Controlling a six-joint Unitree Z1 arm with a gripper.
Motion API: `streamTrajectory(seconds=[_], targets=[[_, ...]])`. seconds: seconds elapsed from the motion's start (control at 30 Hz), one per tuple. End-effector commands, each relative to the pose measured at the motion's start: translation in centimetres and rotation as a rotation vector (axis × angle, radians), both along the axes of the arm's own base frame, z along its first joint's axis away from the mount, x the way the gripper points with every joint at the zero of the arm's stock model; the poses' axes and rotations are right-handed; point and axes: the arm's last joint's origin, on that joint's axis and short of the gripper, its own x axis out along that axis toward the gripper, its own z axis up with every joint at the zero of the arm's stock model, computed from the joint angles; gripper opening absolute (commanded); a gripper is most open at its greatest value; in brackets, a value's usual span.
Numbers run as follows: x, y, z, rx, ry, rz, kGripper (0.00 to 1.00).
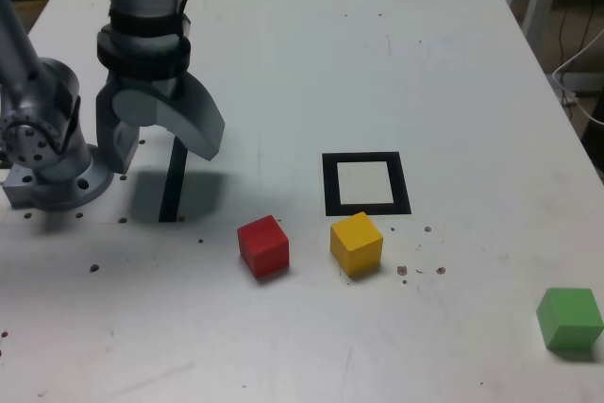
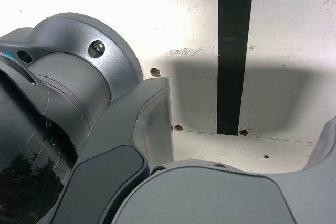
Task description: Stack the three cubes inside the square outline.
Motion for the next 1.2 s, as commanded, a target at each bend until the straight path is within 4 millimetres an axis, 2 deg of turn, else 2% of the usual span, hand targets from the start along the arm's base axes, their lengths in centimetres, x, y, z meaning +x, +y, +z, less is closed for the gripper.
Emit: streamTrajectory(seconds=[0.0,0.63,1.17], targets=[[-0.1,0.0,0.0,0.001,0.001,0.000,1.00],[0.1,-0.2,0.5,0.003,-0.014,-0.001,1.00],[1.9,-4.1,2.7,0.035,-0.028,0.032,1.00]])
